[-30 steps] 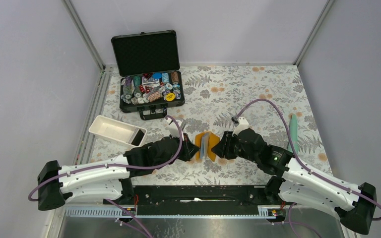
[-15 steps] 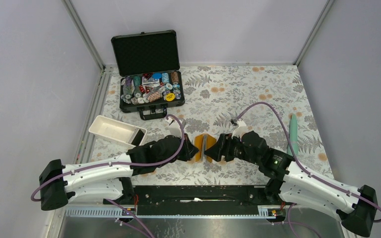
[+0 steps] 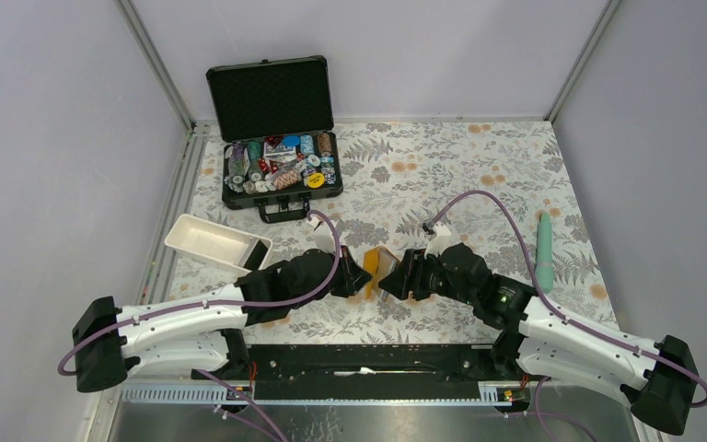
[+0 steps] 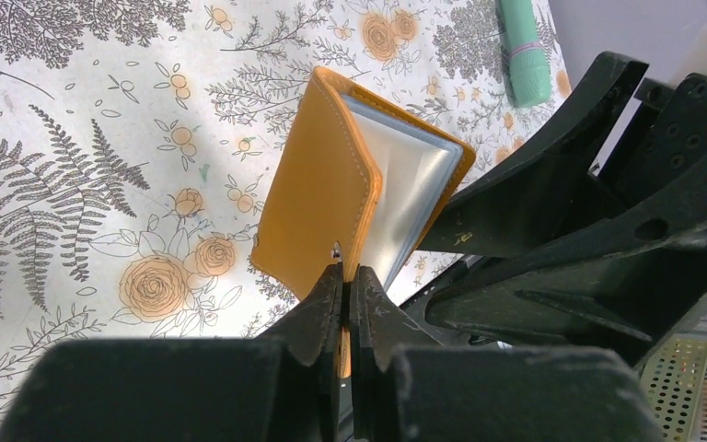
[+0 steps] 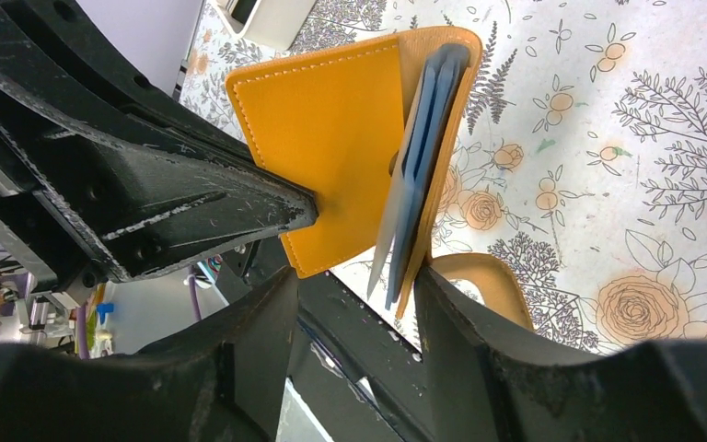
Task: Put the credit cards into the card holder
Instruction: Open the card holder.
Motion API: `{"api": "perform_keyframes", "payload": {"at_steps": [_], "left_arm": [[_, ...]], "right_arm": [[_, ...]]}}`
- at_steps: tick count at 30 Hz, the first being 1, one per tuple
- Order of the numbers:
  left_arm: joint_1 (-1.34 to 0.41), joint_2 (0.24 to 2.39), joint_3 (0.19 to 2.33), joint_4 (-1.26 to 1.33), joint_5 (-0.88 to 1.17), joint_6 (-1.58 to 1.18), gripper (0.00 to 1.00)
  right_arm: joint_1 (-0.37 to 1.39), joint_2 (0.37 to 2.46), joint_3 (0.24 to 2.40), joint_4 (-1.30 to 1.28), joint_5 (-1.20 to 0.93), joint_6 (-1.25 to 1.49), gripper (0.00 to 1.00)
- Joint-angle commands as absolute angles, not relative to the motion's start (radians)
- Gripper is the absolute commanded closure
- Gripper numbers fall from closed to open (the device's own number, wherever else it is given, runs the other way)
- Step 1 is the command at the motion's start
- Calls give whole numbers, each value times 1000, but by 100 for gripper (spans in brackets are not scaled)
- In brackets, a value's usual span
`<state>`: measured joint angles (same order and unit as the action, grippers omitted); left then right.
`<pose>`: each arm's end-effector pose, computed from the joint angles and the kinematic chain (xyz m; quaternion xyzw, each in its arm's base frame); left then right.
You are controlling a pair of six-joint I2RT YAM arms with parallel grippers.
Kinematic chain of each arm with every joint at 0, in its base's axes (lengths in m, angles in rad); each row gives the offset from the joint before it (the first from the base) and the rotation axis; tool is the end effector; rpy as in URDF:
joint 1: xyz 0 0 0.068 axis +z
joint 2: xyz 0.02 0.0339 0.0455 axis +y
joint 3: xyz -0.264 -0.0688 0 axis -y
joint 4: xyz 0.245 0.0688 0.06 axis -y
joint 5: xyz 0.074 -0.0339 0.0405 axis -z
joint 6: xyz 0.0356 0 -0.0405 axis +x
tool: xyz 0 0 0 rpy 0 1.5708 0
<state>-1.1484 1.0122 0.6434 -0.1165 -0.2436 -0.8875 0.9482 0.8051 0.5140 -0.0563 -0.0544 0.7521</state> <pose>0.1006 -0.2028 0.2544 0.0483 0.8509 -0.3817 0.3577 0.1104 0.1571 0.2537 -0.0957 0.8129 0.4460 0.3621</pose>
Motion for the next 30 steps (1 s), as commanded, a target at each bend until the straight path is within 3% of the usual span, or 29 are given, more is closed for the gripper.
{"api": "perform_keyframes", "payload": {"at_steps": [1, 8, 20, 30], "left_arm": [[-1137, 996, 625, -4, -208, -905, 100], [-1127, 976, 606, -3, -190, -911, 100], [-1121, 956, 583, 83, -142, -900, 100], [-1117, 962, 573, 135, -95, -885, 100]], "right_arm": [[950, 794, 497, 25, -73, 727, 48], [950, 793, 480, 45, -81, 696, 73], [950, 823, 464, 61, -66, 690, 70], [950, 819, 449, 72, -38, 691, 97]]}}
